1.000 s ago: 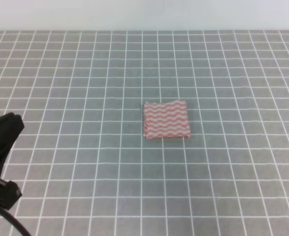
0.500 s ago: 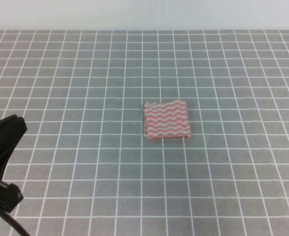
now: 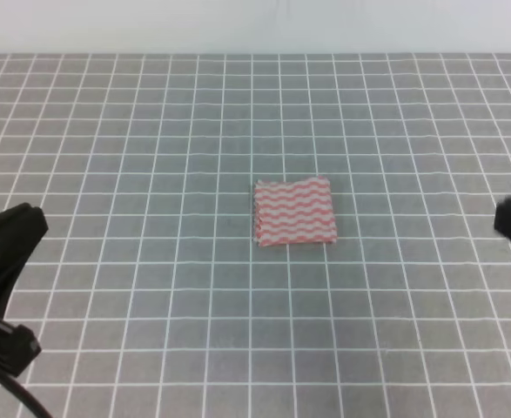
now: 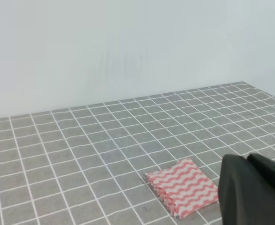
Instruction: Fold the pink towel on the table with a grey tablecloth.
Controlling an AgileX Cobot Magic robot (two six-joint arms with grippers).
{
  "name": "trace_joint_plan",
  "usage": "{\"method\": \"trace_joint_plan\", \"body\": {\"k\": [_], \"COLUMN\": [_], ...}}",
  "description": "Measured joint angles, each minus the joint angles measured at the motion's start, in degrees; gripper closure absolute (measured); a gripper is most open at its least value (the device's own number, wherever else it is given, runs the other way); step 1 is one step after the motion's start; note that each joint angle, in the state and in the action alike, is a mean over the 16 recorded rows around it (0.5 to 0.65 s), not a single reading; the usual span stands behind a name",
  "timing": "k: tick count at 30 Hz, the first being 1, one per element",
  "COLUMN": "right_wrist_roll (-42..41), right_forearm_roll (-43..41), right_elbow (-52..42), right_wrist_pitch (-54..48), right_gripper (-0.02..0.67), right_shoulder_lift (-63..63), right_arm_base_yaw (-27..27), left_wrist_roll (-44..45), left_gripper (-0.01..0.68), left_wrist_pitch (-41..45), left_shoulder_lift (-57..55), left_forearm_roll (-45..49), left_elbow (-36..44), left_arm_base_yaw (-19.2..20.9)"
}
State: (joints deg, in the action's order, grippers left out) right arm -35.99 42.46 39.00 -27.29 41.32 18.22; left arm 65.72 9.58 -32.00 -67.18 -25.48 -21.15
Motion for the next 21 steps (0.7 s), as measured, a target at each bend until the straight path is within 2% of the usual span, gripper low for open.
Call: {"method": "trace_joint_plan", "body": {"k": [11, 21], "right_wrist_roll": [4.59, 10.15], "right_forearm_roll": [-13.44, -18.56], "right_elbow": [-7.2, -17.73], "right_wrist_pitch": [2.57, 5.54], "right_gripper": [0.666, 0.666], "right_shoulder_lift": [-8.92, -24.23], "right_arm_base_yaw": [-1.15, -9.57], "left_wrist_roll": [0.0, 0.0], "left_gripper": [0.675, 0.675], "left_wrist_pitch": [-0.15, -0.15], "left_shoulder_lift": [-0.05, 0.11], "left_forearm_roll": [0.0, 0.0], "left_elbow": [0.0, 0.0], "left_arm_base_yaw": [0.0, 0.01]}}
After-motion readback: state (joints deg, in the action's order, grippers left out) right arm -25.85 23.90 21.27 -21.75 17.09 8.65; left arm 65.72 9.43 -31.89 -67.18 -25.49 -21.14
